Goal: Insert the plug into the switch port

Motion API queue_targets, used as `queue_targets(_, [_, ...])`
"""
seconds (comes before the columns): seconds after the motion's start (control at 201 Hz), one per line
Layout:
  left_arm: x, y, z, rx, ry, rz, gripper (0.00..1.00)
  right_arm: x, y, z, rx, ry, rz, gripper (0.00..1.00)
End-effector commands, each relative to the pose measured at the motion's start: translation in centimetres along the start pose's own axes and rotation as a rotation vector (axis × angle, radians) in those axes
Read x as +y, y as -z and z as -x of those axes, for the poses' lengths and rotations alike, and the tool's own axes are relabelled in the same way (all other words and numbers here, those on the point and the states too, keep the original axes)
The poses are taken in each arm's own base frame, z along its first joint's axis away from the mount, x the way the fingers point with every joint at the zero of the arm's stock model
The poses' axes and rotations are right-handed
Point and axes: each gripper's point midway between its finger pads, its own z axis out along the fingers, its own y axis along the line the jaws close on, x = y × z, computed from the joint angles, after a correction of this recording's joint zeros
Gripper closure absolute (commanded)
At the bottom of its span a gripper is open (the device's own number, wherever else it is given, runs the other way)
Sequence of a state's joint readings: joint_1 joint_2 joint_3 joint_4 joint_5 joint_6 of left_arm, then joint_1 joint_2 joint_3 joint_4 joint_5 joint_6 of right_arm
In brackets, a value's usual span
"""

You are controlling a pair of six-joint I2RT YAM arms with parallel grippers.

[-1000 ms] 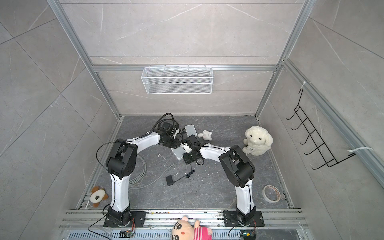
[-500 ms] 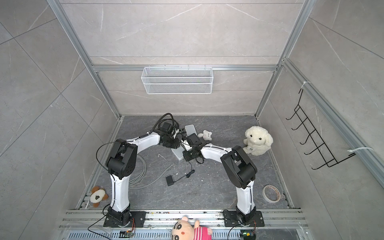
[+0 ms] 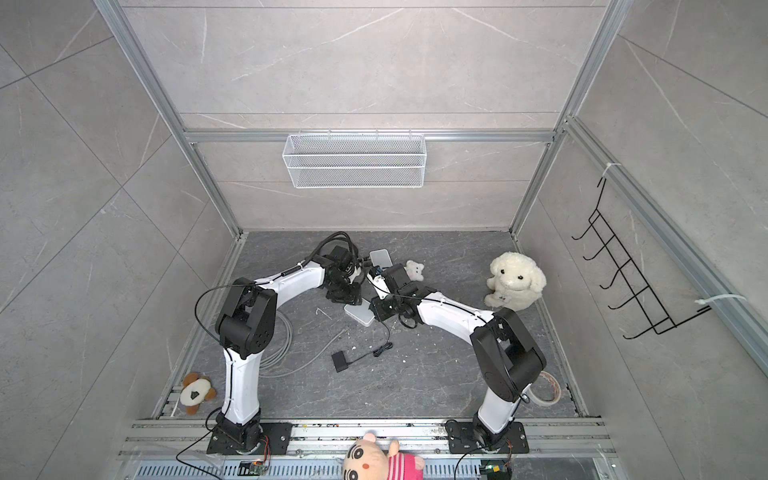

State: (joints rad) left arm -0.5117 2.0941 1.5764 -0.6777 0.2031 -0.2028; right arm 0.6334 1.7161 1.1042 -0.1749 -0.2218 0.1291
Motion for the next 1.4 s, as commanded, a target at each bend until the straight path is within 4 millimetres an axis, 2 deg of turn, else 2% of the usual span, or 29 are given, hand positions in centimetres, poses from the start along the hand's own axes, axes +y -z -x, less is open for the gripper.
queue_targets(0.0, [-1.1, 5.2, 1.3, -0.089, 0.0, -0.008, 0.51, 0.1, 0.8, -0.6, 0.007, -0.044, 0.011, 0.71])
queue_targets(0.124, [0.1, 6.6, -0.7, -0.096, 0.007, 0.053, 0.51, -0.5, 1.1, -0.5, 0.004, -0.068, -0.002, 0.7])
queue_targets(0.264, [1.2, 6.8, -4.1, -0.078, 0.029, 0.084, 0.51, -0.7, 1.0, -0.6, 0.009, -0.083, 0.002, 0.69])
queue_targets(0.443, [1.6, 5.4, -8.6, 0.003, 0.02, 0.105, 0.52, -1.0, 0.6, -0.8, 0.014, -0.118, 0.006, 0.68])
queue_targets(0.637, [0.9, 4.0, -10.9, 0.055, -0.006, 0.124, 0.52, -1.3, 0.3, -0.9, 0.018, -0.127, -0.005, 0.67])
queue_targets(0.821, [0.6, 2.2, -12.0, 0.112, -0.049, 0.146, 0.53, -1.3, 0.3, -1.0, 0.025, -0.127, -0.008, 0.67])
queue_targets(0.951, [1.2, 1.1, -12.9, 0.145, -0.052, 0.178, 0.56, -1.4, 0.4, -0.9, 0.022, -0.13, -0.014, 0.67])
queue_targets(1.085, [1.6, 0.5, -13.1, 0.154, -0.055, 0.191, 0.66, -1.2, 0.2, -0.9, 0.031, -0.156, -0.002, 0.67])
queue_targets(1.224, [1.4, 0.6, -11.4, 0.093, -0.103, 0.189, 0.78, -0.1, -0.3, -1.0, 0.053, -0.211, 0.075, 0.67])
queue_targets(1.399, [-0.3, 1.8, -8.4, -0.01, -0.215, 0.134, 0.84, 1.6, -1.0, 0.0, 0.069, -0.33, 0.201, 0.66])
